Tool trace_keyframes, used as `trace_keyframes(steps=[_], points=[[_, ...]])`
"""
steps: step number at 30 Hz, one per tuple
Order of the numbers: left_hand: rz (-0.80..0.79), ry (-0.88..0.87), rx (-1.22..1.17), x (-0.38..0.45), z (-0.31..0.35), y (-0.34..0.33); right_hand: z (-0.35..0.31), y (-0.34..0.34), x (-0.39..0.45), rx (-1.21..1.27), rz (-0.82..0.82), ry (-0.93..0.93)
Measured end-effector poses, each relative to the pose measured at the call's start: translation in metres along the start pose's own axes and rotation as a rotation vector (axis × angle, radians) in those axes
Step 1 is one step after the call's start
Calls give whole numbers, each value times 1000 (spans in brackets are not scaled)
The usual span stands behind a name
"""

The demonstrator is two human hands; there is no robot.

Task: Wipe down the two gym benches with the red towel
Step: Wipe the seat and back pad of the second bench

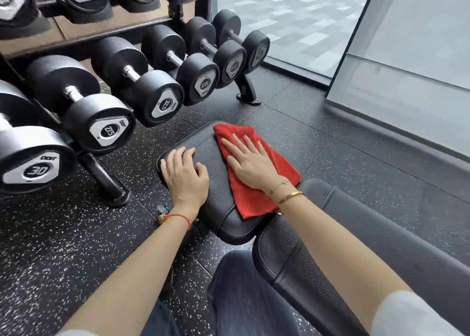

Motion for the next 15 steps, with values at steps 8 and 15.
trace_keyframes(steps=[8,15], points=[[8,-2,-3,-1,-1,0,33,1,-46,-18,41,114],[16,1,1,-1,-1,1,18,5,39,32,7,-98]])
Point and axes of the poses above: each hand's wrist, its own x-axis towards the middle knuckle, its own y-axis out of the back of the hand, z = x × y, the point moved 7 cm from there along x, towards the middle knuckle, and after that the axes turned 8 degrees about -y, right-handed, at the moved point
